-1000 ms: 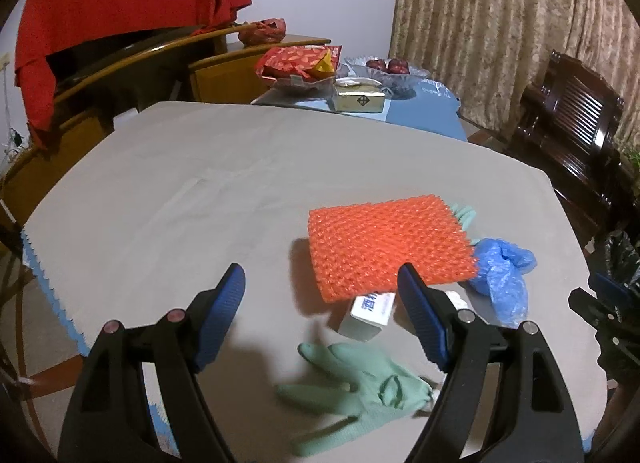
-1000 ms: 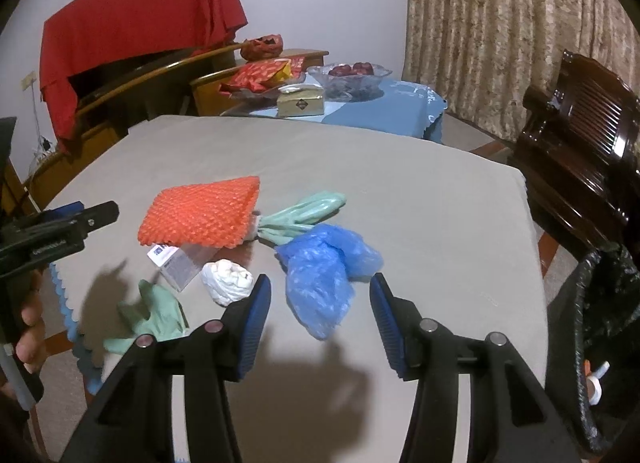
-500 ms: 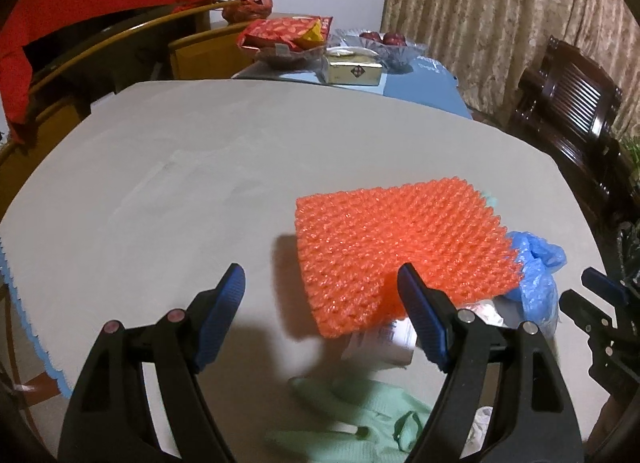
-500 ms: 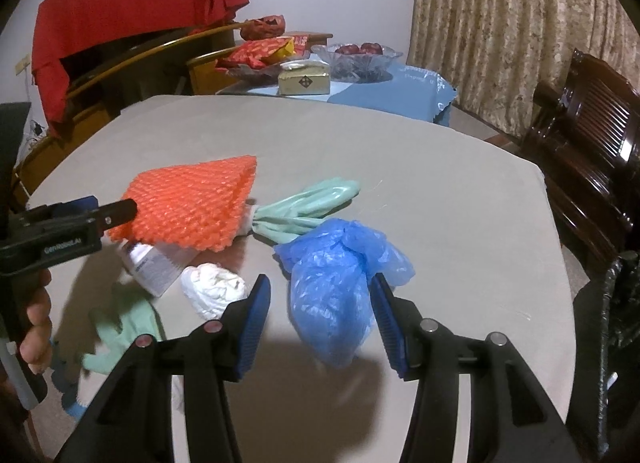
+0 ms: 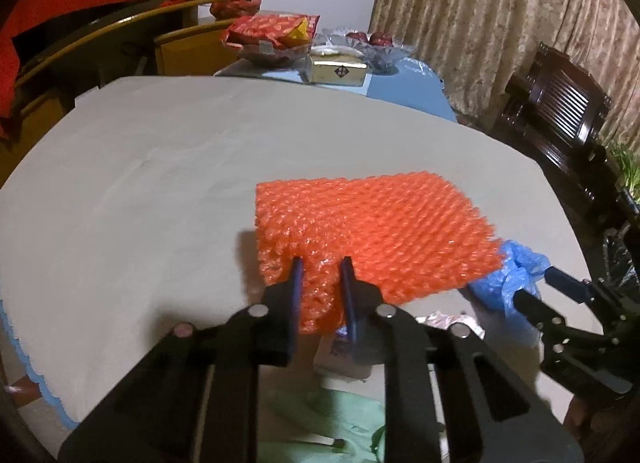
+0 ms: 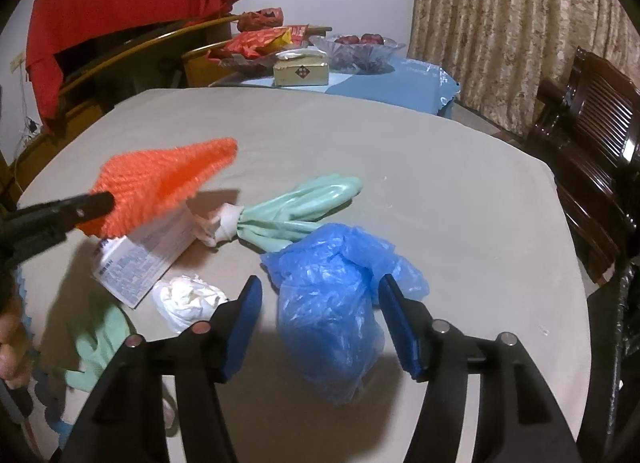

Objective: Collect trash
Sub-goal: 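Grasp the orange mesh sleeve with the left tool while the right tool grasps the blue bag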

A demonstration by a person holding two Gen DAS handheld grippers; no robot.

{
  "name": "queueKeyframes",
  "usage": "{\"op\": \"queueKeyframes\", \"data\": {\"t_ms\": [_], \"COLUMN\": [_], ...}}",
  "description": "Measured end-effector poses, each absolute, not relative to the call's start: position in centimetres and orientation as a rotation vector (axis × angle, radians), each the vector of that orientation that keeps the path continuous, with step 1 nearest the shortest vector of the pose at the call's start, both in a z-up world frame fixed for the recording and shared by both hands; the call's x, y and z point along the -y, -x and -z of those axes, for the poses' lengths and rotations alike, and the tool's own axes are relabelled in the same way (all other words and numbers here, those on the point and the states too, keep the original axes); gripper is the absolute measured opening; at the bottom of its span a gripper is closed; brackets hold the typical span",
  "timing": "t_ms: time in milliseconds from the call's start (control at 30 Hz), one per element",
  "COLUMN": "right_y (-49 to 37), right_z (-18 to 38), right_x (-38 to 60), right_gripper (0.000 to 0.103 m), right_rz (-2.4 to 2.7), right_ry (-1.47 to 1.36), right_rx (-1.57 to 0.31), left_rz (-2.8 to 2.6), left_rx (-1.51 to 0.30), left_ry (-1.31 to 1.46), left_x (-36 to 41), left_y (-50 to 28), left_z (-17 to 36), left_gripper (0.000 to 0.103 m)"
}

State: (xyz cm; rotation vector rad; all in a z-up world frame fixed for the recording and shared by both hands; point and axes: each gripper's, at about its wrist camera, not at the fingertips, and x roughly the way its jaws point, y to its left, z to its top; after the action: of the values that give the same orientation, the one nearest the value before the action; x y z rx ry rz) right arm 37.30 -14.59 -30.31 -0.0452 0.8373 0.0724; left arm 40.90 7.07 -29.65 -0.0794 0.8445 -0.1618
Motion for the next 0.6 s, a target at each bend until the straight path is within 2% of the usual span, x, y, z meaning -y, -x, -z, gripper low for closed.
{"op": "queueKeyframes", "data": {"t_ms": [233,267,300,333,400,433,467,600], "right_y": [-38.0,-38.2,-38.4,-38.6,-38.5,-38.3,-38.1,-37.3], "right_z": [31.7,32.1,32.6,33.2,33.4,33.3,33.0,31.2], "right_x": [14.6,14.6,14.5,14.6,15.0,15.0,15.1,15.8], "right_gripper": [0.060,0.056,0.039,0.030,0.018,0.016,0.007,0.005], "right_rz": [-0.063,-0.062,-0.063,-0.070,-0.080,-0.081,-0.081,-0.085], "right_ry": [0.069,0.078,0.082,0.080,0.058,0.055,0.052,0.030], "right_rx": [-0.867,-0.884,-0.903,-0.927,-0.935,-0.931,-0.923,-0.888], "left_rz": [0.165,0.164,0.162,0.163,0.166,0.168,0.170,0.176], "left_rx": [-0.809,-0.810,-0.810,-0.813,-0.814,-0.813,-0.810,-0.796], "left_ry": [0.085,0.082,0.077,0.073,0.067,0.064,0.061,0.058], "left_x": [-6.6,-6.5,-6.4,-6.3,-6.2,-6.1,-6.0,-5.7], "left_y": [-39.4,-39.2,-39.0,-38.7,-38.4,-38.2,-38.1,-37.5], "left_z": [28.2,28.2,28.3,28.4,28.4,28.3,28.1,27.3], "left_gripper": [0.012,0.012,0.012,0.012,0.012,0.012,0.012,0.011]}}
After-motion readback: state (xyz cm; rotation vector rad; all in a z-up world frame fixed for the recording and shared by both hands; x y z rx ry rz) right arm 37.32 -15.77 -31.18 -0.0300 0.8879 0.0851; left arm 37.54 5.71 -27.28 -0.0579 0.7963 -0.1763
